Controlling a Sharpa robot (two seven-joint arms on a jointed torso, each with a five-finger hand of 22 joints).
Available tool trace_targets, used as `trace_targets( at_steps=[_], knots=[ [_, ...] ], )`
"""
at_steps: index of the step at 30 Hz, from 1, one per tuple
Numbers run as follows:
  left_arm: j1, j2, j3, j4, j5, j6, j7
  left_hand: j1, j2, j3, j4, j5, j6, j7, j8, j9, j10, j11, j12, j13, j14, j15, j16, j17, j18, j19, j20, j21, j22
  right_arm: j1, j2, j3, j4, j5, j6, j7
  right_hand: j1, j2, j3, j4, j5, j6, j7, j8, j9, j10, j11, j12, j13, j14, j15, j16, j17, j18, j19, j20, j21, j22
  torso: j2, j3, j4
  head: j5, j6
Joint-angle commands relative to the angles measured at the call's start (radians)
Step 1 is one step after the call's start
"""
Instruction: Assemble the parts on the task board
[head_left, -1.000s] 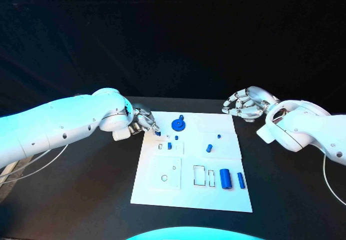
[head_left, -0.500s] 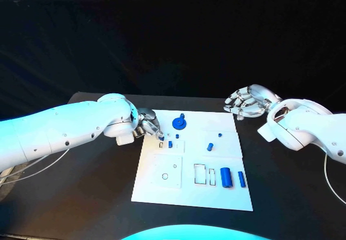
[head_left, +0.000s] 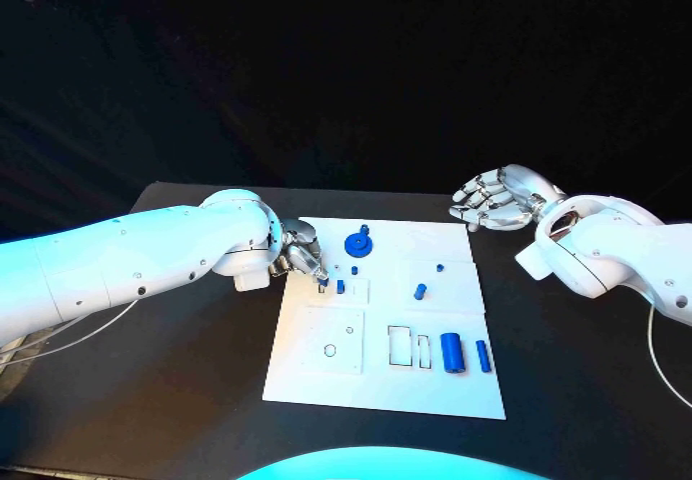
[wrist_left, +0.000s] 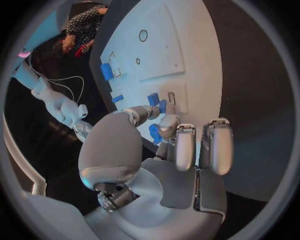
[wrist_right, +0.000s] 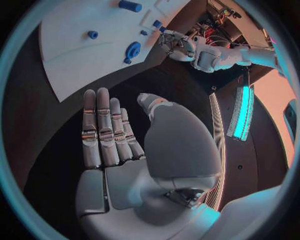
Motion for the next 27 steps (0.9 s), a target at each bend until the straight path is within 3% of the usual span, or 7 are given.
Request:
trace_targets(
  at_steps=[1,18,27],
  knots=[
    [-0.001,0.003,0.0,0.0,-0.036,0.037,-0.007,0.004,0.009,0.182,-0.19,0.006,0.023,-0.015,0.006,-0.002,0.008,0.0,-0.001,0.0,0.076,-0.006,0.004,0.147,-0.003,0.003,-0.003,0.005,0.095,-0.001,0.002,0.0,-0.002,0.027,-0.004,0.029,0.004,-0.01,0.003,-0.004,0.006,-0.011,0.028,-0.005,-0.002,-0.002,0.005,-0.01,-0.022,-0.007,0.004,-0.021,-0.012,0.008,-0.009,0.002,-0.011,-0.02,0.0,-0.0004,0.0002,0.0,-0.002],
    [-0.01,0.009,-0.004,-0.004,-0.046,0.072,-0.008,0.003,0.008,0.182,-0.191,0.011,0.025,-0.015,0.006,-0.002,0.008,-0.001,-0.001,0.0,0.076,-0.007,0.003,0.146,-0.003,0.002,-0.004,0.005,0.094,-0.002,0.004,0.0,-0.004,0.041,-0.002,0.036,0.006,-0.008,0.001,-0.006,0.007,-0.015,0.031,-0.005,-0.004,-0.001,0.008,-0.02,-0.054,-0.007,0.007,-0.047,-0.027,0.01,-0.011,0.007,-0.014,-0.05,0.0,-0.0013,0.0004,0.002,-0.007],
    [-0.012,0.008,-0.004,-0.006,-0.053,0.078,-0.009,0.003,0.008,0.182,-0.191,0.011,0.025,-0.015,0.006,-0.002,0.008,-0.001,-0.001,0.0,0.076,-0.007,0.003,0.146,-0.003,0.002,-0.004,0.005,0.094,-0.002,0.004,0.0,-0.004,0.046,-0.003,0.037,0.007,-0.007,0.001,-0.007,0.008,-0.015,0.031,-0.005,-0.005,-0.001,0.009,-0.022,-0.059,-0.007,0.008,-0.052,-0.03,0.01,-0.011,0.007,-0.014,-0.055,-0.001,0.0004,0.0,0.003,-0.009]
  ],
)
